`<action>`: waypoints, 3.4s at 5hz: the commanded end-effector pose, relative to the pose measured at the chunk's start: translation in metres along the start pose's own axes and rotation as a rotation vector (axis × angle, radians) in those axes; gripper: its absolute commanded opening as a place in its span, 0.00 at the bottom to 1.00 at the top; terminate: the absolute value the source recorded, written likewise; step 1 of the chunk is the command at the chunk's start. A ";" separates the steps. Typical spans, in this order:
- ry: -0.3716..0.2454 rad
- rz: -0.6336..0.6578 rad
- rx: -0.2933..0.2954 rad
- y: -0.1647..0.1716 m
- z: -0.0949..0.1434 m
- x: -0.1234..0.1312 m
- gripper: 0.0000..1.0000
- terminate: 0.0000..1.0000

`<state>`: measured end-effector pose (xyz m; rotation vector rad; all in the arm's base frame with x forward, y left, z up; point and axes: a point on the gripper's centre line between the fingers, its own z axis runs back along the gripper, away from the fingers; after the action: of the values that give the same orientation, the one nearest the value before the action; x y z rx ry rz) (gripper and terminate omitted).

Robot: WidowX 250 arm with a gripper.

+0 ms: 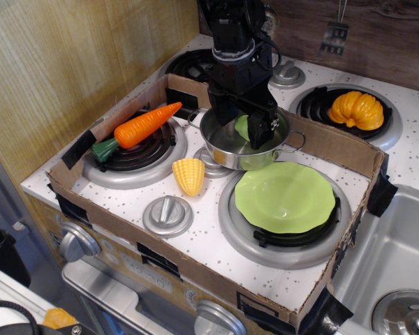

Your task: Take broccoli out of pan

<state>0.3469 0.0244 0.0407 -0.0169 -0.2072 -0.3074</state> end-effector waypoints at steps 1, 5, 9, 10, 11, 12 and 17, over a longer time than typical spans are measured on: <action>-0.050 -0.019 0.009 0.004 0.008 0.016 1.00 0.00; -0.040 -0.017 0.041 0.002 0.027 0.014 0.00 0.00; 0.010 0.191 0.128 -0.056 0.083 -0.014 0.00 0.00; -0.020 0.202 0.069 -0.076 0.062 -0.010 0.00 0.00; -0.061 0.252 -0.002 -0.095 0.031 -0.011 0.00 0.00; -0.125 0.294 -0.037 -0.105 0.002 -0.020 0.00 0.00; 0.116 0.392 0.194 -0.111 0.122 -0.014 1.00 0.00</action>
<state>0.2656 -0.0626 0.1350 0.1733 -0.0523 0.0993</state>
